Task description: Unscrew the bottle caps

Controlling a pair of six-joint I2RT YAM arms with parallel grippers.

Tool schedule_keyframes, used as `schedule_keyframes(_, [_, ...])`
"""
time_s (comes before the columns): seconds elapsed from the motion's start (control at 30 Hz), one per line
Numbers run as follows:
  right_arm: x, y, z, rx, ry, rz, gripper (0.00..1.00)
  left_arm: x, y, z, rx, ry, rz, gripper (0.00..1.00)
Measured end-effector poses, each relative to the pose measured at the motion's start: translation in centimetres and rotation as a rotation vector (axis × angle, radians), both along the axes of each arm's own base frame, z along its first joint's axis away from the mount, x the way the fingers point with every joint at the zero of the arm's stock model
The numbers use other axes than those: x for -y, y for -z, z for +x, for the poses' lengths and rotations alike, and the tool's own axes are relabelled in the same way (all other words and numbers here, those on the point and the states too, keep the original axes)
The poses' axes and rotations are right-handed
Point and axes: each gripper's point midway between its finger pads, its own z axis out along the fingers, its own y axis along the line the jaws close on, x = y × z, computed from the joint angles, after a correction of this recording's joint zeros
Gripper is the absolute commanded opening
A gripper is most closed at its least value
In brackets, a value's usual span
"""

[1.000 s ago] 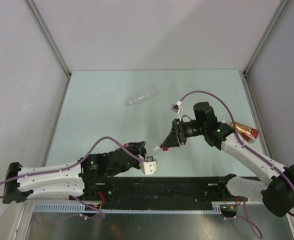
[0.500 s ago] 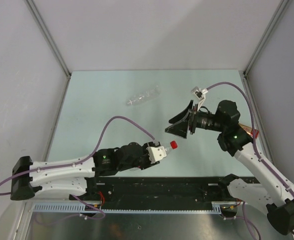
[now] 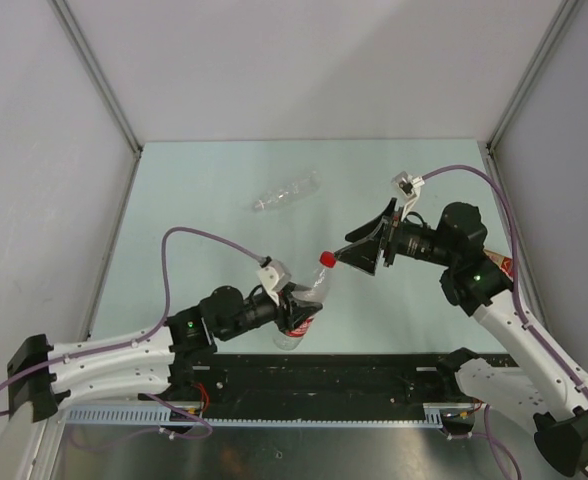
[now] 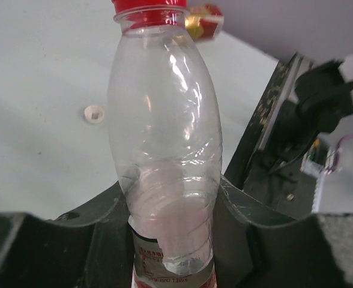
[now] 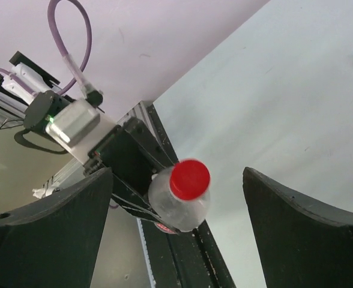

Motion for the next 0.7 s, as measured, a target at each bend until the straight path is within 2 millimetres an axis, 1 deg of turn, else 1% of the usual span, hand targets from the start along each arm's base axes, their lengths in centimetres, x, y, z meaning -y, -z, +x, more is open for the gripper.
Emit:
schedule_keyframes(0.17, [-0.2, 0.5, -0.3, -0.026, -0.027, -0.007, 0.92, -0.1, -2.5, -0.2, -0.022, -0.003, -0.153, 0.00])
schedule_keyframes(0.27, [-0.7, 0.7, -0.6, -0.036, -0.046, -0.009, 0.91, -0.1, -3.7, -0.4, -0.021, 0.007, -0.209, 0.00])
schedule_keyframes(0.4, [-1.6, 0.5, -1.3, -0.042, -0.085, 0.005, 0.86, 0.1, -4.6, -0.6, -0.017, 0.024, -0.243, 0.00])
schedule_keyframes(0.5, [-2.5, 0.3, -1.9, -0.043, -0.116, 0.020, 0.83, 0.4, -4.6, -0.8, -0.017, 0.041, -0.246, 0.00])
schedule_keyframes(0.53, [-2.8, 0.3, -2.1, -0.044, -0.128, 0.023, 0.80, 0.4, -4.5, -0.9, -0.018, 0.045, -0.244, 0.00])
schedule_keyframes(0.57, [-3.2, 0.2, -2.3, -0.045, -0.140, 0.027, 0.75, 0.5, -4.5, -0.9, -0.019, 0.048, -0.242, 0.00])
schedule_keyframes(0.6, [-3.5, 0.3, -2.5, -0.047, -0.149, 0.029, 0.68, 0.5, -4.4, -0.9, -0.020, 0.051, -0.241, 0.00])
schedule_keyframes(0.67, [-4.0, 0.4, -2.7, -0.051, -0.167, 0.032, 0.43, 0.6, -4.4, -1.0, -0.020, 0.056, -0.241, 0.00])
schedule_keyframes(0.7, [-4.3, 0.4, -2.8, -0.053, -0.176, 0.033, 0.28, 0.6, -4.4, -1.0, -0.020, 0.059, -0.241, 0.01])
